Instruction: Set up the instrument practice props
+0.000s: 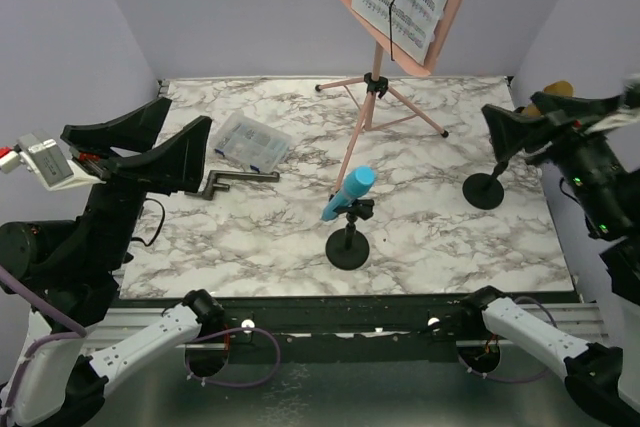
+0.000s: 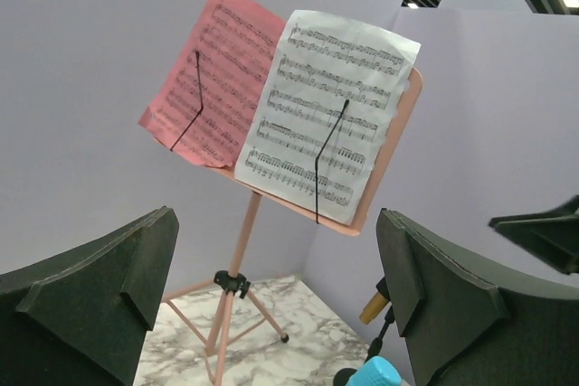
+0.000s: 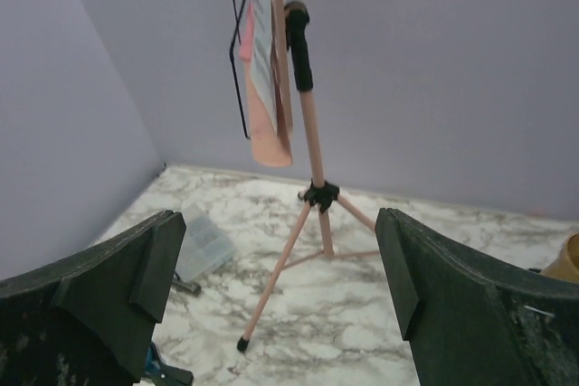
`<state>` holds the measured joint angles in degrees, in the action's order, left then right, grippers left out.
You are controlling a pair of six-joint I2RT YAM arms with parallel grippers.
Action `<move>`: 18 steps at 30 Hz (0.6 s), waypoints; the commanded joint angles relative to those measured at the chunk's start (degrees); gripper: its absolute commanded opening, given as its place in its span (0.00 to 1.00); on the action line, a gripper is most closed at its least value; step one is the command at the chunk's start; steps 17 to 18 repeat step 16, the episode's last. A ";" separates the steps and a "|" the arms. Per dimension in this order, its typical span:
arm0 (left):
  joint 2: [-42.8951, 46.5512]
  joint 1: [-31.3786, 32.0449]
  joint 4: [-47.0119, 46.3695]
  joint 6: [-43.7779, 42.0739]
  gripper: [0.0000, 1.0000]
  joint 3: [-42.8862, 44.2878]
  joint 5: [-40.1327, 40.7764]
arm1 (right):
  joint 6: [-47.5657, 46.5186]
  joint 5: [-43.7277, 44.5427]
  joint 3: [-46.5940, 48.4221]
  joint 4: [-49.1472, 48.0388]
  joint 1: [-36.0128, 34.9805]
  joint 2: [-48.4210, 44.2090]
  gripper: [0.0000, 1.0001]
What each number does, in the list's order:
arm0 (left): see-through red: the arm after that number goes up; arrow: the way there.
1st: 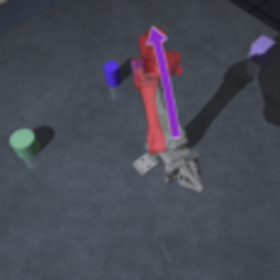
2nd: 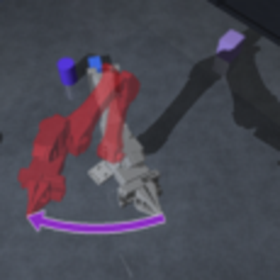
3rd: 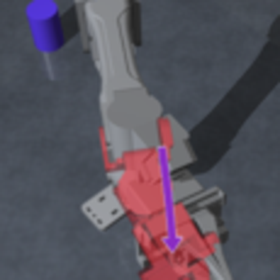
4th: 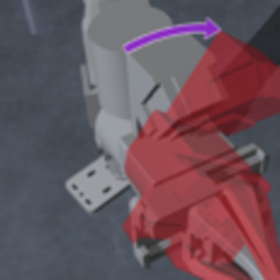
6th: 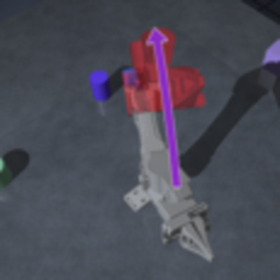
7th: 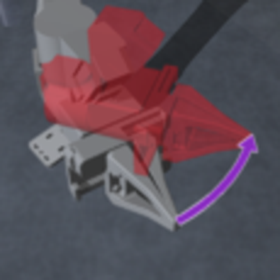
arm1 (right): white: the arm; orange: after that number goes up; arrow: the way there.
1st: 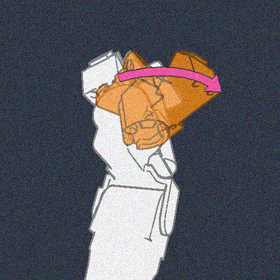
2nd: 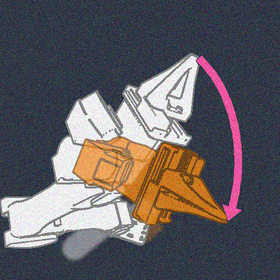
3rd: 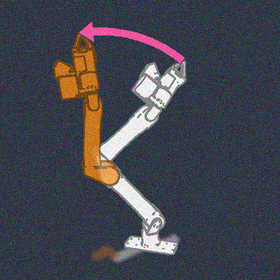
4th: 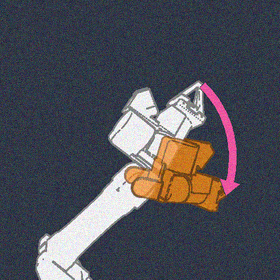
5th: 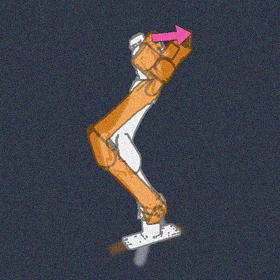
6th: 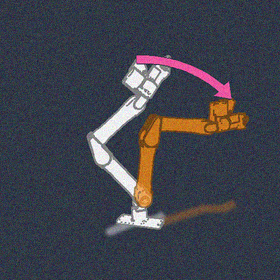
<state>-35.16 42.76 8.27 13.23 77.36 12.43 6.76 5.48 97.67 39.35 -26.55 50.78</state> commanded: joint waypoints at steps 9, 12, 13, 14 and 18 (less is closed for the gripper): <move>-0.48 0.06 2.54 -4.70 0.99 6.81 0.63 | -4.80 7.65 6.48 -8.70 -0.08 -8.36 1.00; -0.08 0.02 2.54 -5.15 0.99 7.10 1.32 | -4.98 6.26 5.97 -9.57 -0.08 -9.92 1.00; 0.08 0.05 2.54 -5.15 0.99 6.95 1.54 | -5.76 4.71 4.99 -9.66 -0.05 -10.37 1.00; 0.22 0.03 2.53 -5.02 0.99 7.01 1.63 | -5.23 5.02 4.95 -9.34 -0.08 -10.33 1.00; 0.34 0.04 2.59 -4.59 0.99 6.89 1.36 | -4.79 6.28 5.54 -8.24 -0.08 -9.68 1.00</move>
